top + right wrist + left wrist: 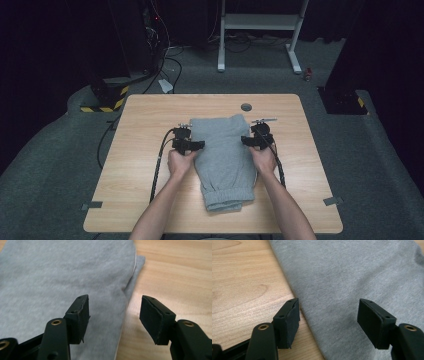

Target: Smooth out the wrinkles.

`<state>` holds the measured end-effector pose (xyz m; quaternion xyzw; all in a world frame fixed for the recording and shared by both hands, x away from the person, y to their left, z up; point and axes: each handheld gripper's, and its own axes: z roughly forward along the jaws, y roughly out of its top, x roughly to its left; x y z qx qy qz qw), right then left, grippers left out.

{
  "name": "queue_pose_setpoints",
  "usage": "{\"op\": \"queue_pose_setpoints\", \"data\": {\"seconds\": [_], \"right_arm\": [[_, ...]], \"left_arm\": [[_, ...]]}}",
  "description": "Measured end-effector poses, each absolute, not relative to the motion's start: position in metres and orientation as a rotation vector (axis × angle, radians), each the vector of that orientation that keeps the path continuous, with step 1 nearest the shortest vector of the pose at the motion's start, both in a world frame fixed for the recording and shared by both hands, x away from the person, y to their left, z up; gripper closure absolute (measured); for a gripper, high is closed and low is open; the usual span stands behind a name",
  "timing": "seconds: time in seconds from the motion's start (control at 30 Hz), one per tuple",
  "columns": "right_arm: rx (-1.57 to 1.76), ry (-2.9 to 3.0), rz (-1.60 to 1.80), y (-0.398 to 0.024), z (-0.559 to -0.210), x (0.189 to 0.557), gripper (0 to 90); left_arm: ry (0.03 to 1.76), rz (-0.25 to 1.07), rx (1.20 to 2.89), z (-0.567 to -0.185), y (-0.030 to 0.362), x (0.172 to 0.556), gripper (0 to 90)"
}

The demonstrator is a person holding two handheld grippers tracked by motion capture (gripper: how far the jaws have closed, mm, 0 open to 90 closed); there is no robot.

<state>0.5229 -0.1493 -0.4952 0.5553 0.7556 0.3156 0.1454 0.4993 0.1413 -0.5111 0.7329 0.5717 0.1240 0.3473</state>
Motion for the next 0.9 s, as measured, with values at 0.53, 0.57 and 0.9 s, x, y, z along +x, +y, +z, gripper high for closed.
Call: {"op": "queue_pose_setpoints", "data": {"seconds": [0.53,0.57,0.9], "right_arm": [[1.489,2.312,0.767,-0.133,-0.502,0.526,65.2],[1.490,2.322,0.770,-0.133,-0.502,0.525,67.7],[1.547,2.375,0.875,-0.145,-0.503,0.523,80.3]], "left_arm": [[1.344,0.452,2.100,-0.509,0.114,0.498,55.2],[1.342,0.444,2.100,-0.509,0.113,0.498,58.4],[1.378,0.227,2.024,-0.508,0.125,0.504,80.0]]}}
